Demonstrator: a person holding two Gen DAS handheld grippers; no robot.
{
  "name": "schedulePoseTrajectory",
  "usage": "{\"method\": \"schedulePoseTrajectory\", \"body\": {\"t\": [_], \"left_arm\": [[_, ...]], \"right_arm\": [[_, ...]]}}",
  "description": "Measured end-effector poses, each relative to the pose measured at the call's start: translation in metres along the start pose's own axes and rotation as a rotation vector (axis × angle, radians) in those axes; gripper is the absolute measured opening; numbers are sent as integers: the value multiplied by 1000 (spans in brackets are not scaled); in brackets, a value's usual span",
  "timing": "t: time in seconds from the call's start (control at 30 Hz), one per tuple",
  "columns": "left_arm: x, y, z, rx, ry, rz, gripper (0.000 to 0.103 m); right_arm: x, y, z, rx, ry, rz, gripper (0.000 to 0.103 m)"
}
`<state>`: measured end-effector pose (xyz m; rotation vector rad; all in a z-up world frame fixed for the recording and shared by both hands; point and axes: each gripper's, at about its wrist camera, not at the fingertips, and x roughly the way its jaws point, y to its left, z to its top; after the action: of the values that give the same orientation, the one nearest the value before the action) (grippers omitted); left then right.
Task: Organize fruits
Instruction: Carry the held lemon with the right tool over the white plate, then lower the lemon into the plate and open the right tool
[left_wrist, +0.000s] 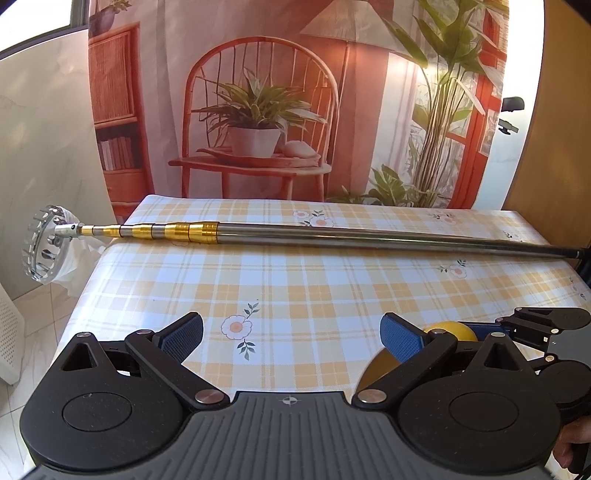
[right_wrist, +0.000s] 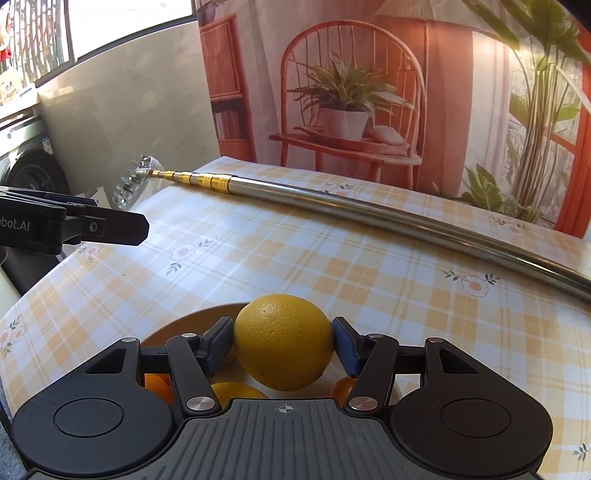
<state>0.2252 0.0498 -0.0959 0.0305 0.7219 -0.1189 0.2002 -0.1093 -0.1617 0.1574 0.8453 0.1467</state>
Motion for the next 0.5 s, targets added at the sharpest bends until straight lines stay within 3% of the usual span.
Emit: {"method": "schedulePoseTrajectory", "body": {"t": [0.5], "left_arm": [[2,0,-4,1,16,-3,103]], "right_arm": [[7,-2,-4,10,41,-31,55]]}}
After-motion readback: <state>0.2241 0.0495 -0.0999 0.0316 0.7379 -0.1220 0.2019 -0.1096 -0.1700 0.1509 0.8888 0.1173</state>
